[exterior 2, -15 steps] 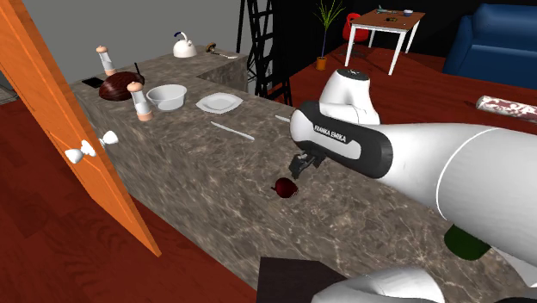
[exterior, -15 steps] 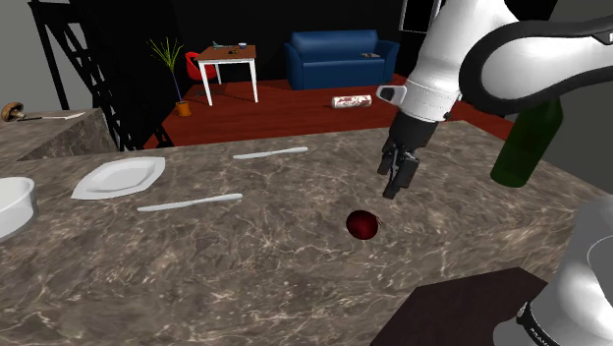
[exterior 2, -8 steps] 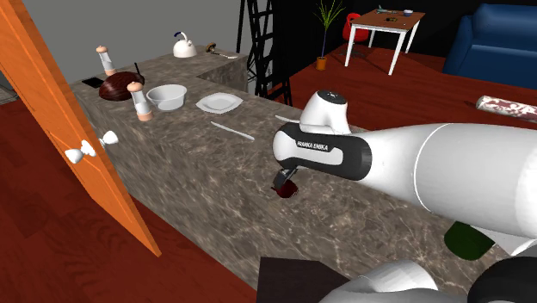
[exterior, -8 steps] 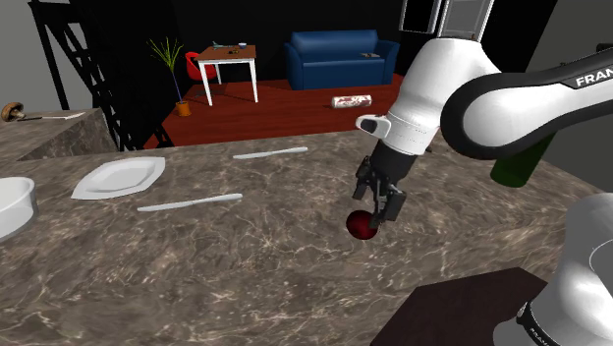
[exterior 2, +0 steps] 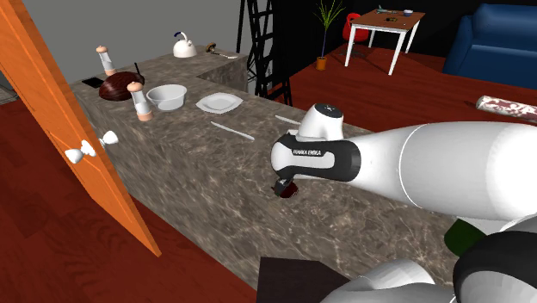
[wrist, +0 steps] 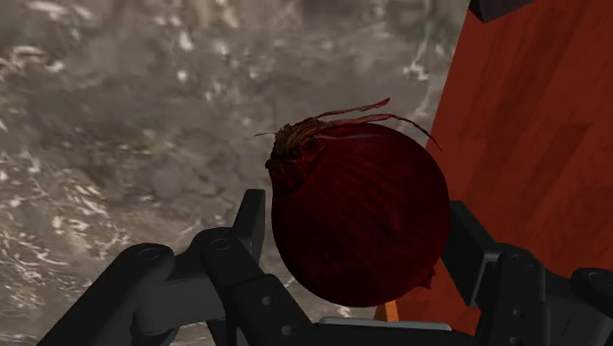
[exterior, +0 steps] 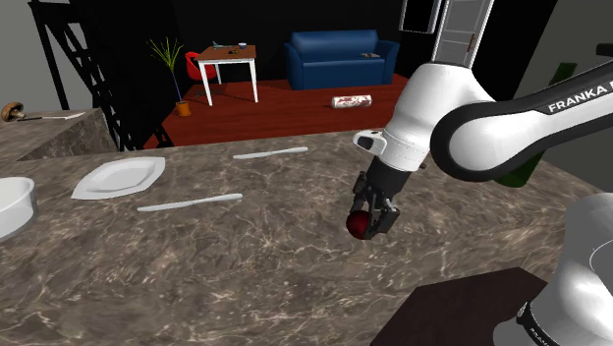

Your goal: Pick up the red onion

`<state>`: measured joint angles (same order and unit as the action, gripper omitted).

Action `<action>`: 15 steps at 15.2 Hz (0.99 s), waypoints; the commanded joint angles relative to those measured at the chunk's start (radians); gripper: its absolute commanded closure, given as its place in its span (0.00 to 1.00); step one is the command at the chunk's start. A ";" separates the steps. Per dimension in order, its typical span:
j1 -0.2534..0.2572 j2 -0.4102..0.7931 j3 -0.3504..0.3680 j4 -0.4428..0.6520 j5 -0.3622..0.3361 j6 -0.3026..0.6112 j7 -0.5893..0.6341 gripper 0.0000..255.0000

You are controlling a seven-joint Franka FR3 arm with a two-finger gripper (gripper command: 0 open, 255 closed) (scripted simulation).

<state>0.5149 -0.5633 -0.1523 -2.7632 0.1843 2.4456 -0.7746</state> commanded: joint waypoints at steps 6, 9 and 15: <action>0.001 0.004 -0.001 -0.002 0.001 0.005 -0.002 1.00; 0.001 0.003 0.000 -0.001 0.001 0.003 0.000 1.00; -0.012 -0.044 0.012 0.051 -0.017 -0.094 0.026 1.00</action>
<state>0.5058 -0.5979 -0.1414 -2.7225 0.1710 2.3712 -0.7527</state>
